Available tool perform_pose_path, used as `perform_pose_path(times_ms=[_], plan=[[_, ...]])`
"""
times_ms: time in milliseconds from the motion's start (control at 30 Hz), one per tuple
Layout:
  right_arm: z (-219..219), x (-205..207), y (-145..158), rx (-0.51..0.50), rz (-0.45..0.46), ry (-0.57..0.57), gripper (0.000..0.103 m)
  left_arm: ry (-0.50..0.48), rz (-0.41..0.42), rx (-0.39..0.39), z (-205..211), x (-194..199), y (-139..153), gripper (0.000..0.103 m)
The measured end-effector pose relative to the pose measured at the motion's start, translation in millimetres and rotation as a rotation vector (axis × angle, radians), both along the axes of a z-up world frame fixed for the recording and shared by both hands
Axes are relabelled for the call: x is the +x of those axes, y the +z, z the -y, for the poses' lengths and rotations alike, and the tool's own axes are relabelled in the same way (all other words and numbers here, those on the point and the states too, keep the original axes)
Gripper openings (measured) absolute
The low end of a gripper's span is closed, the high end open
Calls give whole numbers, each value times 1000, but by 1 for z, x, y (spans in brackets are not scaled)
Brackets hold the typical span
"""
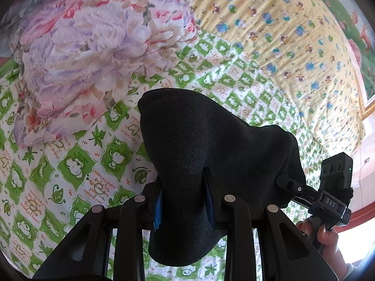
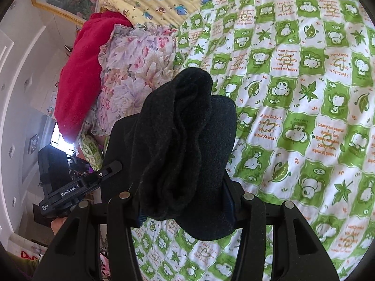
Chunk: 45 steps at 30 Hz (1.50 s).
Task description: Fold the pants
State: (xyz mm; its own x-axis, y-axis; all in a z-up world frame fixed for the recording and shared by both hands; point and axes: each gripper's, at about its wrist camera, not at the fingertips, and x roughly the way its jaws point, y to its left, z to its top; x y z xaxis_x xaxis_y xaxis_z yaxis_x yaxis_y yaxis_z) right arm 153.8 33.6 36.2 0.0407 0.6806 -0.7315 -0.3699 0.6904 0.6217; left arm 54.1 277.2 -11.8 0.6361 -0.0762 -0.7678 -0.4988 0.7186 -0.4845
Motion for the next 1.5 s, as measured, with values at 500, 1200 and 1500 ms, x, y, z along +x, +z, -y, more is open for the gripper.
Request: perform_pose_path(times_ms=[500, 1200, 1500], plan=[[8, 16, -33, -32, -73, -16, 66, -2, -72, -14, 1, 10, -31, 59], [18, -18, 30, -88, 129, 34, 88, -12, -106, 78, 21, -17, -12, 71], [13, -44, 51, -141, 342, 55, 88, -26, -109, 121, 38, -29, -7, 71]])
